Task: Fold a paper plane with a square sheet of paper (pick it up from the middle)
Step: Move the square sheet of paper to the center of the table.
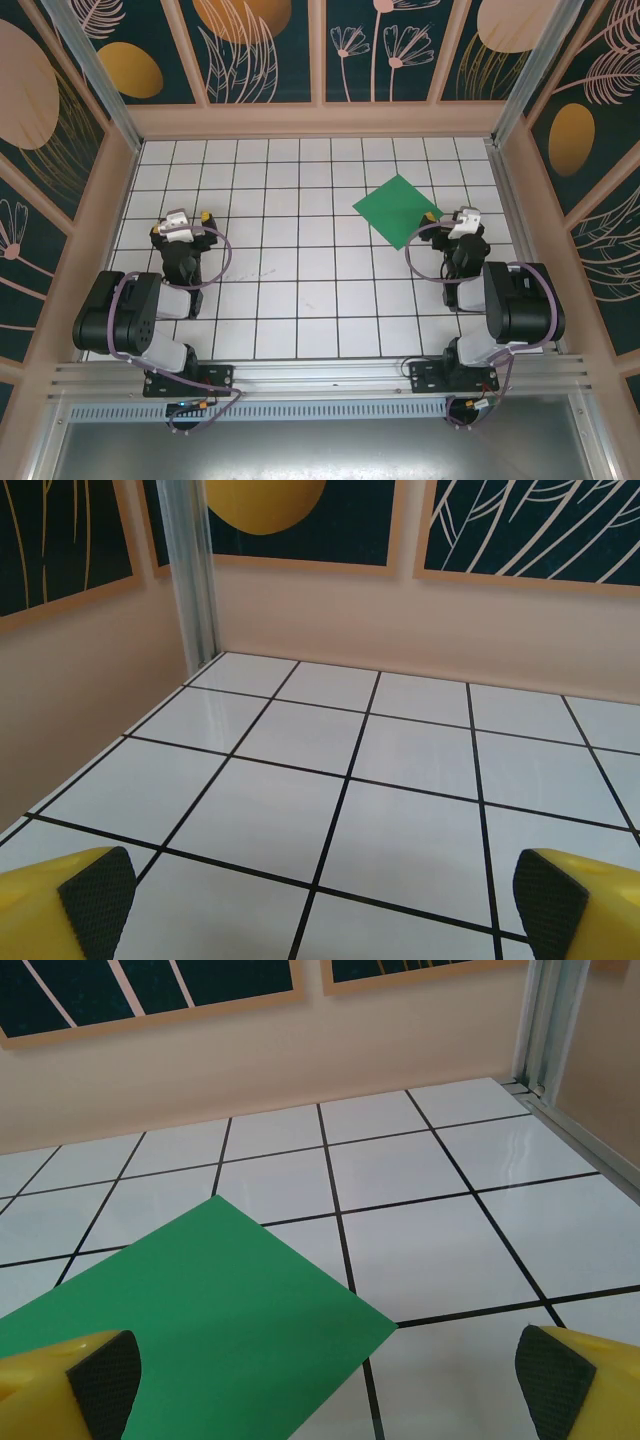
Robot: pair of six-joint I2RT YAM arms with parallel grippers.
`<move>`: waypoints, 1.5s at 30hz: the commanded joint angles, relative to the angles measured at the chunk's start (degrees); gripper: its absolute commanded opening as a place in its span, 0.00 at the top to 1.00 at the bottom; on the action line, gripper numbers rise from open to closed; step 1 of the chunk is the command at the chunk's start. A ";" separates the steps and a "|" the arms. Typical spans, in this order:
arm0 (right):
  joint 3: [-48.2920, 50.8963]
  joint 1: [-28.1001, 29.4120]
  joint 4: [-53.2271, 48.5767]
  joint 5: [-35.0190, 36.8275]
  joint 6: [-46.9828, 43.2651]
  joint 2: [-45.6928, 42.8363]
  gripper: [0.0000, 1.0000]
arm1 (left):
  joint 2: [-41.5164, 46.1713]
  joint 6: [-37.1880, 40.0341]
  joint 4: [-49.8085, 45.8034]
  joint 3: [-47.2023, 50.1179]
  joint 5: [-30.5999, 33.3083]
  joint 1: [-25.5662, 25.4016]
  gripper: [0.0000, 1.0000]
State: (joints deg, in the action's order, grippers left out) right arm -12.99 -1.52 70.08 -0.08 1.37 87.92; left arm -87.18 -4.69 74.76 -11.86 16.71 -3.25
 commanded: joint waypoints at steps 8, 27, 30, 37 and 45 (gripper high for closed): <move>-0.57 -0.37 0.89 -0.89 -0.56 0.34 0.01 | -0.10 -0.01 1.60 -0.18 -0.63 0.52 0.01; -0.62 -0.23 -0.24 -0.44 -0.63 -1.16 0.01 | 0.51 -0.77 2.02 0.31 1.60 0.52 0.01; -2.77 1.44 -10.72 5.50 -0.20 -9.33 0.01 | 3.94 -1.13 -0.92 0.32 2.59 0.52 0.01; -13.63 4.48 -40.25 15.69 7.31 -21.57 0.01 | 14.06 -4.61 -21.41 -7.19 6.80 0.52 0.01; -27.92 7.10 -61.90 4.15 20.60 -17.37 0.01 | 29.22 -16.86 -46.49 -14.87 -5.15 0.52 0.01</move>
State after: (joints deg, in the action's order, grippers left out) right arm -38.52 4.05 18.96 9.26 15.22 68.20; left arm -61.67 -14.63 40.18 -24.82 17.23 -3.25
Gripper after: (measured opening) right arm 0.990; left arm 0.986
